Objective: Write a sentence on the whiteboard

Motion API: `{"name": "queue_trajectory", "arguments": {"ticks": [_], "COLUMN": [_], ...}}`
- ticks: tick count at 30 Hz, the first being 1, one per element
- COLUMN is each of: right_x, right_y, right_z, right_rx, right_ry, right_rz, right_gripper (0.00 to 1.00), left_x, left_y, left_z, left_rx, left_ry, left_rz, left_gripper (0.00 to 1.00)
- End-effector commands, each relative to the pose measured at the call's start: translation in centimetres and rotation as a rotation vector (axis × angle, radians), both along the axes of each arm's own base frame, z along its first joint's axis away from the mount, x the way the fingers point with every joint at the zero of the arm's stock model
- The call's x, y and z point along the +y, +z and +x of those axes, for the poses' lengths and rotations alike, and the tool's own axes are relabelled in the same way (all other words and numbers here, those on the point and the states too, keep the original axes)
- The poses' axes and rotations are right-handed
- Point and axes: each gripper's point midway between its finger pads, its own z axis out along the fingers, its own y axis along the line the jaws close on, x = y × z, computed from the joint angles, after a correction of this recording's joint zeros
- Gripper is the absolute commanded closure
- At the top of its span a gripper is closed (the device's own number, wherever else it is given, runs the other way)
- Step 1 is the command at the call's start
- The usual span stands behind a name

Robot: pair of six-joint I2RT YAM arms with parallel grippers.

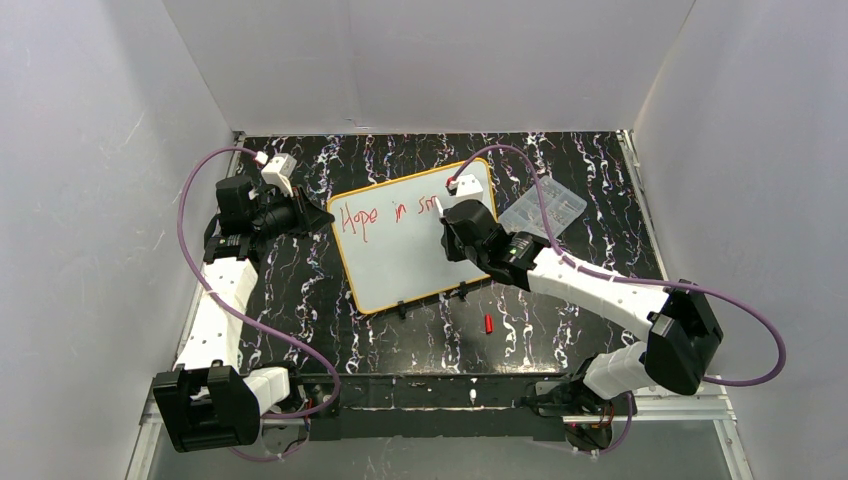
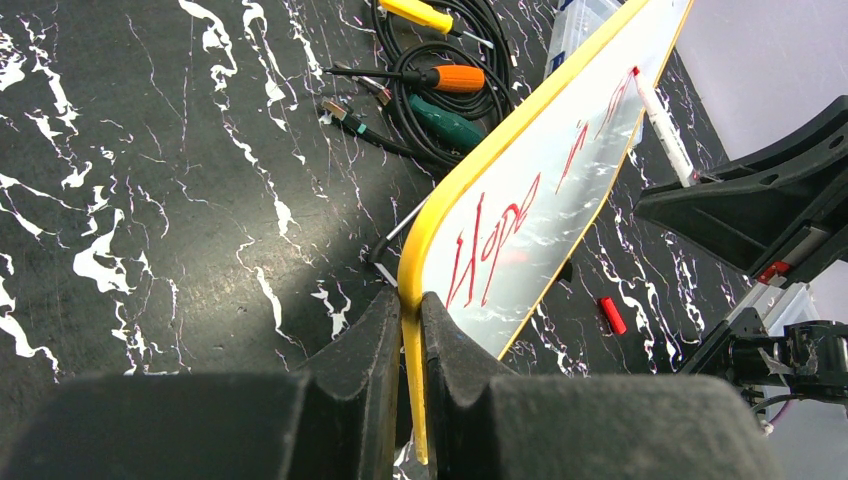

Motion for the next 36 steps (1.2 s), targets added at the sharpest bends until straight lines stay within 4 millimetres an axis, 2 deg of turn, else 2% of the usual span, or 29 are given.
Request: {"name": "queue_trajectory", "arguments": {"ticks": [1,15,19,26,36], "right_x": [-0.9,-1.2,-1.1,-1.4,-2.0], "right_y": [0.5,-1.8,-1.0,2.2,1.3], "right_z": [0.7,-1.3,-1.4,-0.3,0.9], "right_rx": [-0.014,0.067,0.052,-0.04,-0.026], "right_ry": [-0.049,-0.01,-0.003,-0.03,-0.054], "right_rz": [-0.003,0.009,0.03,0.07,0.008], "right_gripper": [0.99,0.99,0.99,0.99,0.99], "left_x": [-0.7,-0.7,-0.7,-0.6,-0.6], "left_y": [0.9,0.9,0.9,0.9,0.7], "left_z": [-0.8,-0.8,-0.8,-0.8,-0.7], "left_rx": [-0.032,-0.034,-0.034,-0.035,-0.03], "left_ry": [-0.045,-0.043,-0.042,-0.039,-0.039], "left_rz": [-0.01,-0.009,-0.008,-0.006,-0.002], "left_gripper": [1.0,1.0,1.0,1.0,1.0]}}
